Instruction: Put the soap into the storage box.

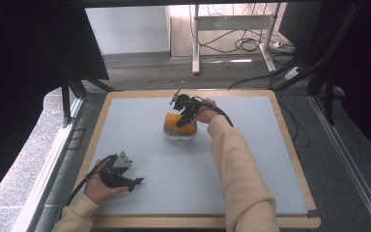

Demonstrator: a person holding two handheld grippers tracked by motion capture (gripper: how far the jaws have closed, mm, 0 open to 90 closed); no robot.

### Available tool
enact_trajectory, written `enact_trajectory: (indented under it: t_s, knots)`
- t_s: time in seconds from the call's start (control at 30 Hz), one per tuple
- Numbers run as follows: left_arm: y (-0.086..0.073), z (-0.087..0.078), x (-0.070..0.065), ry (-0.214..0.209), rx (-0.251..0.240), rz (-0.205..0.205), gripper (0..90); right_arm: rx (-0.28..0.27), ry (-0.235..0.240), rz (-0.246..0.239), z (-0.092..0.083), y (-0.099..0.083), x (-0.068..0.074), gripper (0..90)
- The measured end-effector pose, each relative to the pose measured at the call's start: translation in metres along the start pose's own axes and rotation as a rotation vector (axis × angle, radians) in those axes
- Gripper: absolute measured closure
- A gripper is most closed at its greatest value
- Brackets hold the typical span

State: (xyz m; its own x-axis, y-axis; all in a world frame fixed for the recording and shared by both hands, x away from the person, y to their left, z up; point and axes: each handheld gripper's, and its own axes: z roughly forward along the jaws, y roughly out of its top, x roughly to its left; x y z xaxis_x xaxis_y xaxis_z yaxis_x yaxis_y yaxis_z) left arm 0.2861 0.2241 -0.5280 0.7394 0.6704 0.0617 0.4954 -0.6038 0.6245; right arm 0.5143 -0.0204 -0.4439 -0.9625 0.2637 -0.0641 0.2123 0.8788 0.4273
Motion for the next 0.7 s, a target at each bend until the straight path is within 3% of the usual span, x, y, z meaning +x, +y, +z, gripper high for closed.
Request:
enact_trajectory:
  t_s: [0.07,0.13,0.2,0.7]
  knots:
    - [0.000,0.000,0.000,0.000,0.000,0.001,21.0,-0.021,-0.019,0.002,-0.006,0.000,0.001,46.8]
    - [0.000,0.000,-0.001,0.000,-0.001,0.001,21.0,-0.050,-0.064,-0.004,-0.013,0.000,0.003,37.0]
    - [0.000,0.000,-0.001,0.000,0.002,0.006,21.0,-0.063,-0.107,0.001,-0.017,-0.001,0.005,33.2]
    - [0.001,0.002,-0.001,-0.001,0.009,0.014,21.0,-0.149,-0.130,0.071,-0.035,-0.009,0.016,29.5]
